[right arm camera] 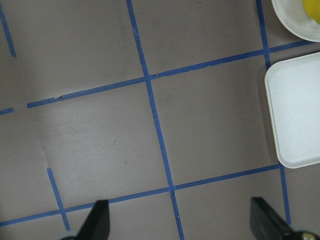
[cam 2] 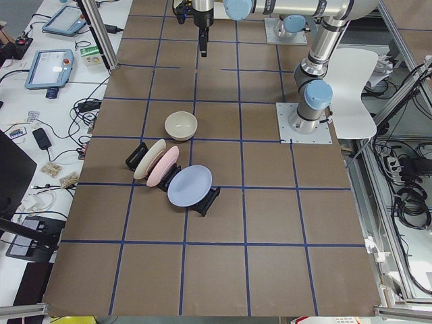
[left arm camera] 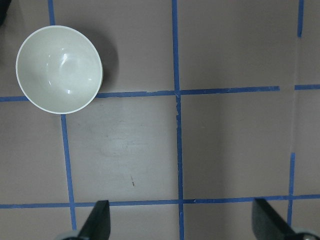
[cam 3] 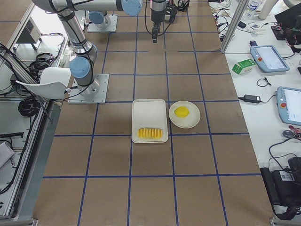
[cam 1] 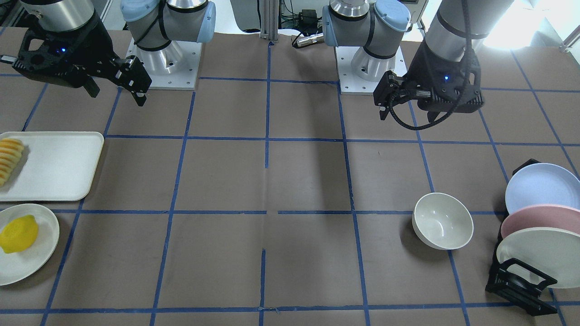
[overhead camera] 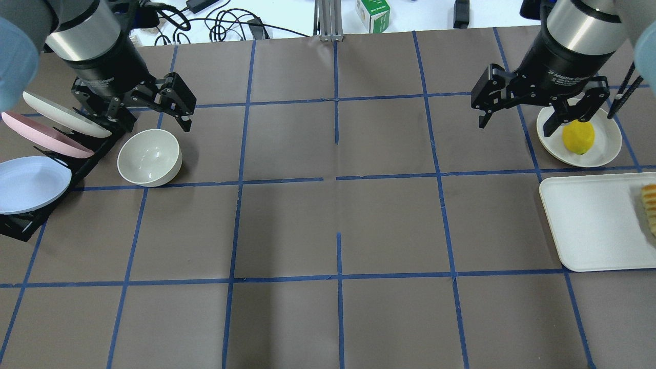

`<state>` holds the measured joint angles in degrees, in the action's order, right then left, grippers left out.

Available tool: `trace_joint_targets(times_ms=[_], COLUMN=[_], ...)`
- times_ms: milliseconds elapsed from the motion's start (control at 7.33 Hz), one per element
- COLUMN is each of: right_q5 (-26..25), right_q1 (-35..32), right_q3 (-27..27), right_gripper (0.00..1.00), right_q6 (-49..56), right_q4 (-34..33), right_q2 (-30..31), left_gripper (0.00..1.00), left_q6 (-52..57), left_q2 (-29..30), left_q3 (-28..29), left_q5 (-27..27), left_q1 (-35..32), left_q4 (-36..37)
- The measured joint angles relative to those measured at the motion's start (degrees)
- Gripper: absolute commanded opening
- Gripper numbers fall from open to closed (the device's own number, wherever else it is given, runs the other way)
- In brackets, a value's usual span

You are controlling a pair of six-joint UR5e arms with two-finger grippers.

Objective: Place bowl and put lemon in it

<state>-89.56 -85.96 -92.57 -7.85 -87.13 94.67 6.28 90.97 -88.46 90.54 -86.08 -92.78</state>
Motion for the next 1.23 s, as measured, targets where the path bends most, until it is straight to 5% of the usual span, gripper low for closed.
trace_joint_targets(times_ms=[273,682,1227], right_q5=[-1.2,-7.0,-7.0], right_q1=[0.5,7.7,21.7], right_q3=[-0.2,-0.1,-0.1], right_gripper=[1.00,1.00,1.00], right_q6=[0.5,2.9,25.7], right_q4=[-0.4,-2.0,-20.5], right_q2=[-0.4,-5.8,-20.4], left_gripper=[1.00,1.00,1.00], left_q6=[6.9,18.6,24.7], left_q2=[3.5,12.7,21.1], left_q3=[-2.4,-9.4,-10.9], left_q5=[-2.8,-4.0,-3.8], left_q1=[8.8,18.6,21.0], left_q4=[4.1,22.5,32.9])
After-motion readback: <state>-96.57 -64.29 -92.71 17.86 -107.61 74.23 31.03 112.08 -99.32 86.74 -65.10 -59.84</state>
